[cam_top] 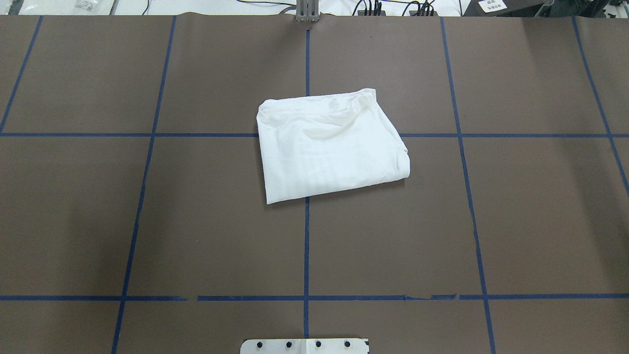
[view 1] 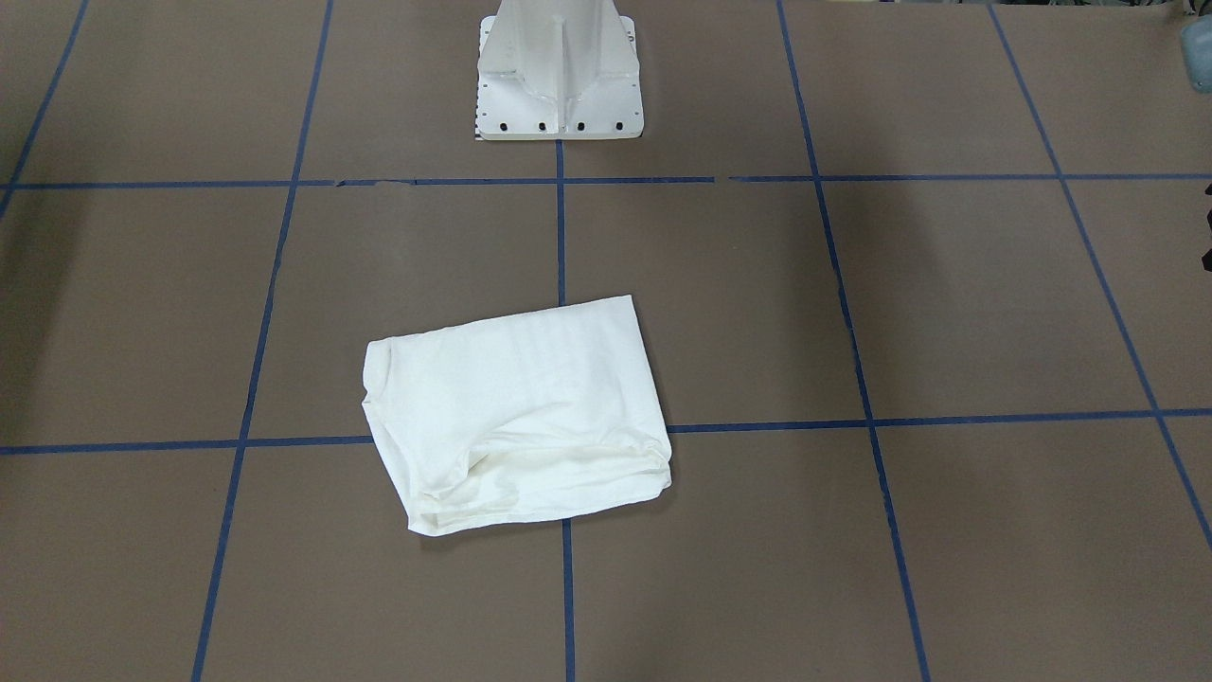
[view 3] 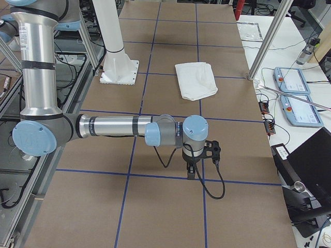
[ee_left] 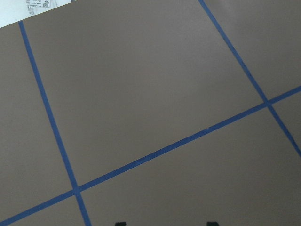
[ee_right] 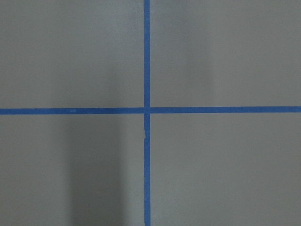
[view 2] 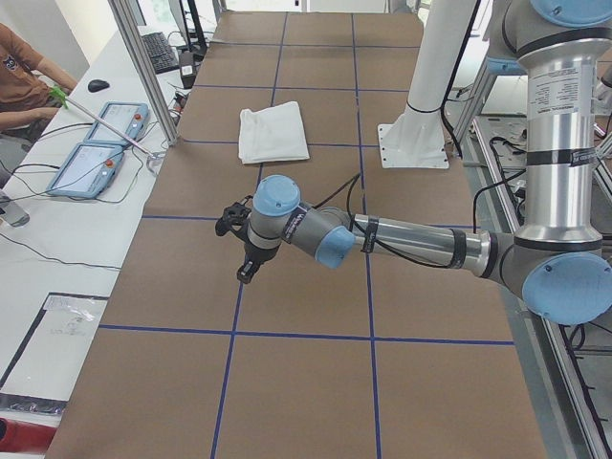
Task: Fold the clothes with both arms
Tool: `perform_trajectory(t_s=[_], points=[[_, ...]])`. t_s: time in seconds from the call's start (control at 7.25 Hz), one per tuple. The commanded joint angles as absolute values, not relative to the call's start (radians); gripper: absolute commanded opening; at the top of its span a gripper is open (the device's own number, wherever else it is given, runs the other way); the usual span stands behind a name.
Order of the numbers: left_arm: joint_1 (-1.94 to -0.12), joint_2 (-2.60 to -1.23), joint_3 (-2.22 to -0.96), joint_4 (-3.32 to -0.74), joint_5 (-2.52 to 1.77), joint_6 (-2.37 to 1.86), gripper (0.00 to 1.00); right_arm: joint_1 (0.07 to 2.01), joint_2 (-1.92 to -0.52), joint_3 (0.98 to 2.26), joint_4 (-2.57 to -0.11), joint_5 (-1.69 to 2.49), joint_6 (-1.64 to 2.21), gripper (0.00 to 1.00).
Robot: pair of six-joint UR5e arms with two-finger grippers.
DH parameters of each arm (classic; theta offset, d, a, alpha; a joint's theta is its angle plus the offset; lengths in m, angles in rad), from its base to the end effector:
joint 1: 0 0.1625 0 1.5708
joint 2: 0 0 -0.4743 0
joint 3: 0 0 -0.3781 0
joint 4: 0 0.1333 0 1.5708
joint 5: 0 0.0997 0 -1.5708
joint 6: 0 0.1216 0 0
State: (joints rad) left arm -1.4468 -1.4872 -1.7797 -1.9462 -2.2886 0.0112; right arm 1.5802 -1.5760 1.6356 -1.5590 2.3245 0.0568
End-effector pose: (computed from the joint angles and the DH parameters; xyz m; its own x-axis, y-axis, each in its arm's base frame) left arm 0.0048 -0.4700 0.6204 0.7072 0.4162 -0.5716 -0.1164 0.8659 0.4865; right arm 0.0546 -0.4802 0.6956 0.7279 0.0147 0.6855 -0.0508 0.9982 0.0325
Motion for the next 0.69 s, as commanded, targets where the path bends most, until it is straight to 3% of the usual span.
perform_trajectory(t_s=[0.0,0.55], points=[[-1.492,-1.508,-1.776,-1.823,-2.308,0.025,0.66,1.524,-1.557,1.643,-1.562,2.324,0.098,1.0],[-1.52,-1.548,-1.775,-1.676,-2.4,0.011,0.68,1.442,-1.546,1.651,-1.557,2.329,0.198,1.0]])
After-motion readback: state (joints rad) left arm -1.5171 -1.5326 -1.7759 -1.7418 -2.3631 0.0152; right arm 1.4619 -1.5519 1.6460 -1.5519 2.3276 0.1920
